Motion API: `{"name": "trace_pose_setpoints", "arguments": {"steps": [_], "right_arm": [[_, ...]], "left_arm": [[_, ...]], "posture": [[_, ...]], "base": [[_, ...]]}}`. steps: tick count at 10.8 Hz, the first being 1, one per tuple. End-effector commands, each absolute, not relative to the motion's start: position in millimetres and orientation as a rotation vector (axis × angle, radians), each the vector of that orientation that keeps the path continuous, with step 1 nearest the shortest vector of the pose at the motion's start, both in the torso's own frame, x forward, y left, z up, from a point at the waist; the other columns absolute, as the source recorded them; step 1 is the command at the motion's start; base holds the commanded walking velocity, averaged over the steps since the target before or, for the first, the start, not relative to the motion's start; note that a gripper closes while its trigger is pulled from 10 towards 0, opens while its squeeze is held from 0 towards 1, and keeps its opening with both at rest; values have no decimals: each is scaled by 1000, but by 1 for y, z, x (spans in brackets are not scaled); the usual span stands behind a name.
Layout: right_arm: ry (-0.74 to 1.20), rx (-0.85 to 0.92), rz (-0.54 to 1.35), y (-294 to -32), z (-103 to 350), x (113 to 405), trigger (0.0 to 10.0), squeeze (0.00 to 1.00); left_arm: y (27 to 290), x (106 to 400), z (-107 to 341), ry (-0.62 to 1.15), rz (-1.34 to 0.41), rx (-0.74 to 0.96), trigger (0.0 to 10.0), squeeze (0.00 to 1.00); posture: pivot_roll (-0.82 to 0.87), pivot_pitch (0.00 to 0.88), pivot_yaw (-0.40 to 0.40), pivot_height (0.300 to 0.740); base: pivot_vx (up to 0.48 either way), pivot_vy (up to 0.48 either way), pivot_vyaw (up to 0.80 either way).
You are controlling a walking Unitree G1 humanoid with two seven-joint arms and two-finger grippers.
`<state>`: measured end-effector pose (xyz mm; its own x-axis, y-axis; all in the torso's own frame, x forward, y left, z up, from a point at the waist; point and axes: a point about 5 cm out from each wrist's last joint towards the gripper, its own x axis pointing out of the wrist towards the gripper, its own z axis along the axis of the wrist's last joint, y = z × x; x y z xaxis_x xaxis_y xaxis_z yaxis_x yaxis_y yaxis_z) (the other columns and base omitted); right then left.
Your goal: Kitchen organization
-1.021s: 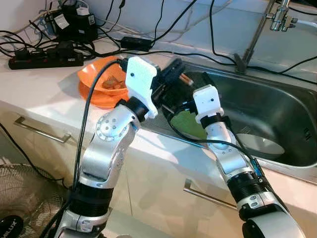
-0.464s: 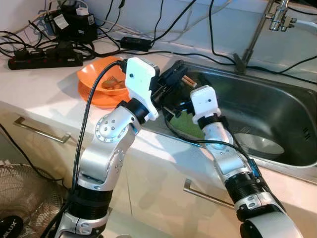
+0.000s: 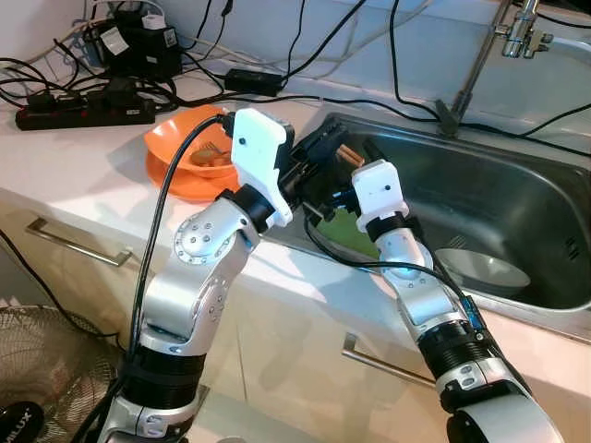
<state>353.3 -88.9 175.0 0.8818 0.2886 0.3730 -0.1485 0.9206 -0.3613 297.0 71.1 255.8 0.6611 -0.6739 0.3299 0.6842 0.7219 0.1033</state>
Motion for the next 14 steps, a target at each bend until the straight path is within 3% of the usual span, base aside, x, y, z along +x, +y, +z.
{"name": "trace_pose_setpoints", "arguments": {"steps": [1, 11, 12, 14], "right_arm": [[-440, -325, 229, -89, 177, 355, 0, 0], [-439, -319, 222, -90, 175, 354, 0, 0], [-439, -318, 220, -90, 175, 354, 0, 0], [-438, -319, 215, -91, 175, 354, 0, 0]], "left_arm": [[69, 293, 258, -368, -793, -23, 10000, 0], [68, 297, 259, -372, -763, 51, 10000, 0], [68, 298, 258, -369, -752, 36, 10000, 1000], [68, 298, 258, -367, -757, 34, 10000, 1000]], "posture": [[250, 1, -9, 740], [255, 15, -7, 740], [255, 16, -8, 740], [254, 18, -7, 740]], "base": [[0, 0, 0], [0, 0, 0], [0, 0, 0], [0, 0, 0]]}}
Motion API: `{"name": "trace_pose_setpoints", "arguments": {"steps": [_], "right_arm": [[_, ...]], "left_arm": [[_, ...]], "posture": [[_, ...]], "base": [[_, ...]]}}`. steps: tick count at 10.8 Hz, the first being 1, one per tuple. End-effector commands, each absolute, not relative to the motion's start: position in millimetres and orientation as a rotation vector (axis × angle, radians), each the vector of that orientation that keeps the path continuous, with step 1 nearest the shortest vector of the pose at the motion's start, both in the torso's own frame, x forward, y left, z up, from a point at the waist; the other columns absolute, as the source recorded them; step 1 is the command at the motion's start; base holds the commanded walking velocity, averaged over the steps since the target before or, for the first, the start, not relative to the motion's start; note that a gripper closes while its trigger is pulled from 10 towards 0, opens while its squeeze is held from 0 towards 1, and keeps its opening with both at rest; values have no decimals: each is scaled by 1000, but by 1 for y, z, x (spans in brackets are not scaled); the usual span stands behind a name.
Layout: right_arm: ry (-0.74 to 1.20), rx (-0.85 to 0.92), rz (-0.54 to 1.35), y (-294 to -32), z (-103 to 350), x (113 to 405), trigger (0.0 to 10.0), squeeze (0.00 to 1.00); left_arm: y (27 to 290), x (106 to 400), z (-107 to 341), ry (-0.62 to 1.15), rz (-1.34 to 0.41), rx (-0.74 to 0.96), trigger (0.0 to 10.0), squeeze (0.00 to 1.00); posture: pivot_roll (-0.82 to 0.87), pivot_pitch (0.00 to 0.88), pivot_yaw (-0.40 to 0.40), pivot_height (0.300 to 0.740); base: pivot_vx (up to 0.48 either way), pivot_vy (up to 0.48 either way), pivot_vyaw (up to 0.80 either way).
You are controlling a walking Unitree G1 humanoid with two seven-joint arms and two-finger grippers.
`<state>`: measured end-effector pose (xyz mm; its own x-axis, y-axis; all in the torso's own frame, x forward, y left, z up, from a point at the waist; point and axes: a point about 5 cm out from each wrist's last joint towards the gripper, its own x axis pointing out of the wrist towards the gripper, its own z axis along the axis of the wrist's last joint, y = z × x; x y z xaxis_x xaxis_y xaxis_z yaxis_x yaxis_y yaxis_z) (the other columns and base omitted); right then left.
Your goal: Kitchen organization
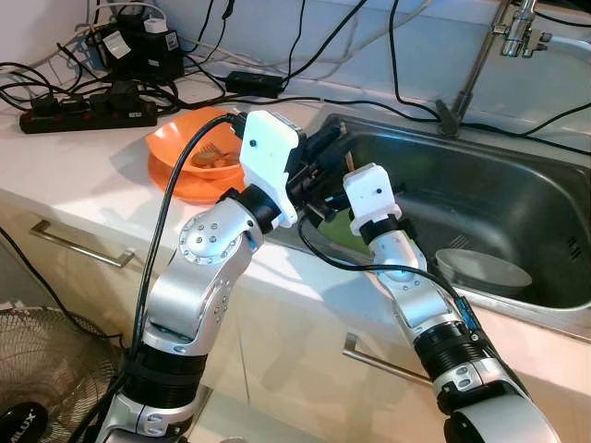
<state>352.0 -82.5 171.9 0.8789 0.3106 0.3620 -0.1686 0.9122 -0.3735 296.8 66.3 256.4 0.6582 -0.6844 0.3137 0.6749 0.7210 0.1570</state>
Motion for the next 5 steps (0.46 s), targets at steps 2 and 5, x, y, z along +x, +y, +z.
{"name": "trace_pose_setpoints", "arguments": {"steps": [2, 5], "right_arm": [[-431, -322, 205, -93, 175, 355, 0, 0], [-411, -326, 168, -100, 176, 360, 0, 0]], "left_arm": [[68, 296, 258, -365, -775, 25, 10000, 1000], [69, 296, 259, -365, -783, 7, 10000, 1000]], "posture": [[257, 19, -9, 740], [258, 18, -11, 740]], "base": [[0, 0, 0], [0, 0, 0]]}}
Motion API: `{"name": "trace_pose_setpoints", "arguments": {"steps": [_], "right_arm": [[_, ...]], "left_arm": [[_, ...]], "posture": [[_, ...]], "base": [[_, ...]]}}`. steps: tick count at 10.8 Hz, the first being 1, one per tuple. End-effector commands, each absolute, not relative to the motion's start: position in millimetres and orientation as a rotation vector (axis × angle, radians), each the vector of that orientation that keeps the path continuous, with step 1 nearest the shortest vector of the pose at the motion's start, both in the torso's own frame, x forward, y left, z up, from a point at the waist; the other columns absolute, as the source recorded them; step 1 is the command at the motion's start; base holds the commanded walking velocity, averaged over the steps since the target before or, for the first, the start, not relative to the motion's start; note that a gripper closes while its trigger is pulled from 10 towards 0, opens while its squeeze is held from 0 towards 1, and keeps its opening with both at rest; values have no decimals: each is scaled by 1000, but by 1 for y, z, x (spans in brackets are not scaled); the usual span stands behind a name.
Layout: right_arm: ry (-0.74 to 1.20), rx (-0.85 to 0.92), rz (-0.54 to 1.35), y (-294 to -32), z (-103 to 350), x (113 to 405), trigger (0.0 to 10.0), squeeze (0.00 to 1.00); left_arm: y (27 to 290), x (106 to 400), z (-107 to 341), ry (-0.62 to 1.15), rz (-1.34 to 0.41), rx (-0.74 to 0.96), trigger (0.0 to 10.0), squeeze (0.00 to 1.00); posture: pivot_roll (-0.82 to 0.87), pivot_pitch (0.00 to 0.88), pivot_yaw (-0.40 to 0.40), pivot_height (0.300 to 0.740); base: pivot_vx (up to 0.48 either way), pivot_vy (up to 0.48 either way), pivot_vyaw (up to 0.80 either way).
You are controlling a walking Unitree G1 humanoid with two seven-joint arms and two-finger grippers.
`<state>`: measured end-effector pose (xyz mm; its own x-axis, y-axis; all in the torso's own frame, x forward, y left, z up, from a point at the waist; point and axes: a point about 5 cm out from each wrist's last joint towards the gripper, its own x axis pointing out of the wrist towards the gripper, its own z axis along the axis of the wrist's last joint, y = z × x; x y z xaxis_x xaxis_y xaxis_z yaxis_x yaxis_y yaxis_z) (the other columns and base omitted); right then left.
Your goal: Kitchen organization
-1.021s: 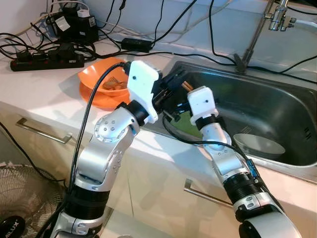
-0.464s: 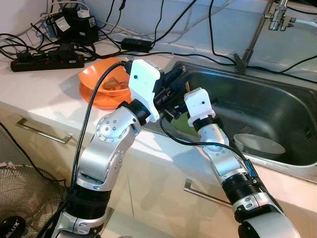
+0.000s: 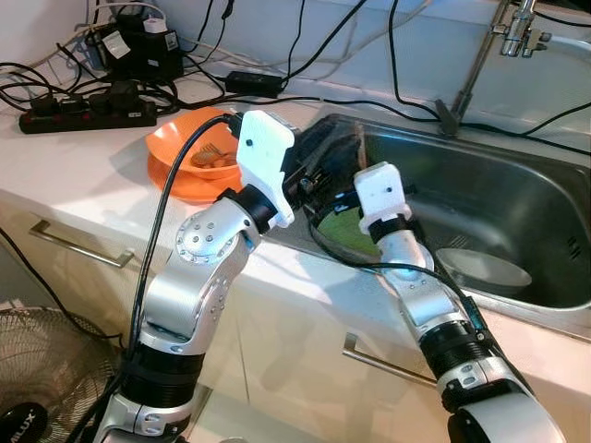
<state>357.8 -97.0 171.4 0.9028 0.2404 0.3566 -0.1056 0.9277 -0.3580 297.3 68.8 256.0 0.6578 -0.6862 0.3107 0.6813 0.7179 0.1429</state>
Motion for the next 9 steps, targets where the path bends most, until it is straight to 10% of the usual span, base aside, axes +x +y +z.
{"name": "trace_pose_setpoints", "arguments": {"steps": [1, 2, 3, 4, 5, 9], "right_arm": [[-397, -337, 134, -106, 176, 364, 0, 0], [-383, -364, 100, -112, 177, 367, 0, 0], [-350, -381, 46, -123, 178, 374, 0, 0], [-296, -381, -23, -135, 178, 381, 0, 0], [-264, -361, -56, -142, 179, 385, 9882, 0], [-59, -284, -118, -165, 170, 399, 10000, 0]], "left_arm": [[70, 295, 259, -369, -782, 2, 10000, 1000], [71, 295, 260, -371, -779, 0, 10000, 1000], [73, 294, 261, -375, -768, -5, 10000, 0], [77, 295, 259, -367, -740, -7, 10000, 0], [79, 295, 257, -355, -733, -18, 10000, 0], [92, 292, 213, -134, -730, 108, 10000, 0]], "posture": [[259, 16, -13, 740], [259, 18, -15, 740], [261, 19, -15, 740], [262, 19, -19, 740], [261, 18, -20, 740], [277, 26, -33, 740]], "base": [[0, 0, 0], [0, 0, 0], [0, 0, 0], [0, 0, 0], [0, 0, 0], [0, 0, 0]]}}
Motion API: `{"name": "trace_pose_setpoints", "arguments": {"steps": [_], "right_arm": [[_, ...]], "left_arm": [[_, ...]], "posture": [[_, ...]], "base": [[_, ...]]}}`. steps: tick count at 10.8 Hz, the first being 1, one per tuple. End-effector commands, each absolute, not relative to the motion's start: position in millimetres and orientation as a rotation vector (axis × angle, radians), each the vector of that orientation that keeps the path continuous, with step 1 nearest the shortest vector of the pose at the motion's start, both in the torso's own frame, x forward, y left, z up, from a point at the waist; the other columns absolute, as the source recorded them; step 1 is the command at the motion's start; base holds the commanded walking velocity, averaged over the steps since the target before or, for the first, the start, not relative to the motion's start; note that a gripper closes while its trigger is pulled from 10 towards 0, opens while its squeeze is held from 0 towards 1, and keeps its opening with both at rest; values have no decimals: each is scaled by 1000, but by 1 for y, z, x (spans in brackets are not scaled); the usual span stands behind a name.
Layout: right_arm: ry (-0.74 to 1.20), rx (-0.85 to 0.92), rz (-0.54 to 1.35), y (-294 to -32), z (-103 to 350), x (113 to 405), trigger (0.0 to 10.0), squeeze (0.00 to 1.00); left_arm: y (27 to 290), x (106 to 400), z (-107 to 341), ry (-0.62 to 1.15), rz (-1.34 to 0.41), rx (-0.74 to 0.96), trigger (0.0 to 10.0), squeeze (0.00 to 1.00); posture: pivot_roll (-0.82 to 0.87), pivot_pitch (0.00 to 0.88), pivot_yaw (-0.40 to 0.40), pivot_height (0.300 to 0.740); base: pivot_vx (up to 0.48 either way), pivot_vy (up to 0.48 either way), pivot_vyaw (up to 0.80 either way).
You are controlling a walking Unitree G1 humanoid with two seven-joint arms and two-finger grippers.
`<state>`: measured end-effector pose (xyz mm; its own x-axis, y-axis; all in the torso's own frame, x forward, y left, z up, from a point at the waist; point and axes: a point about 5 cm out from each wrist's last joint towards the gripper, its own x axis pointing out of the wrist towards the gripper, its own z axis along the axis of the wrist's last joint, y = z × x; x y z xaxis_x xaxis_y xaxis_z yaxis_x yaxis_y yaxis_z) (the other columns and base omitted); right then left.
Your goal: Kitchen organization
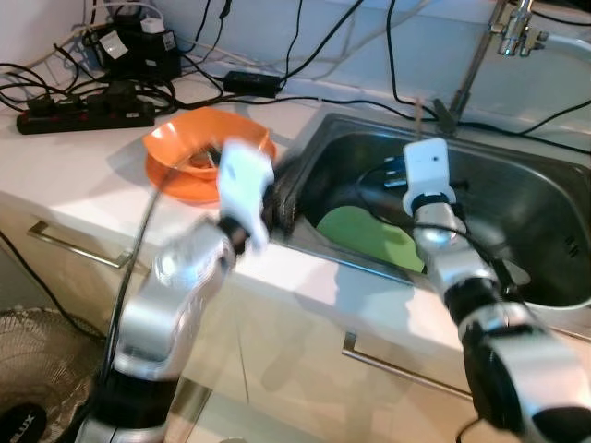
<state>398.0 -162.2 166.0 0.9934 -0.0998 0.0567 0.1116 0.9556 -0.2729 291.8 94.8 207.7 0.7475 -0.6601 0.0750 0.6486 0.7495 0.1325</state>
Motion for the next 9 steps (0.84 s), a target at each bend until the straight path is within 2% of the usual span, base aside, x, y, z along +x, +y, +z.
{"name": "trace_pose_setpoints", "arguments": {"steps": [1, 5, 7, 9], "right_arm": [[22, -236, -114, -166, 164, 400, 10000, 0], [315, -78, -21, -156, 122, 391, 10000, 0], [379, -55, -16, -155, 110, 387, 10000, 0], [398, -53, -14, -155, 106, 384, 10000, 0]], "left_arm": [[92, 291, 200, -75, -729, 132, 10000, 0], [91, 286, 169, 64, -756, 140, 10000, 0], [93, 283, 148, 161, -748, 137, 10000, 0], [91, 282, 143, 170, -754, 131, 10000, 0]], "posture": [[275, 23, -36, 740], [293, 13, -52, 740], [297, 9, -56, 740], [302, 1, -59, 740]], "base": [[0, 0, 0], [0, 0, 0], [0, 0, 0], [0, 0, 0]]}}
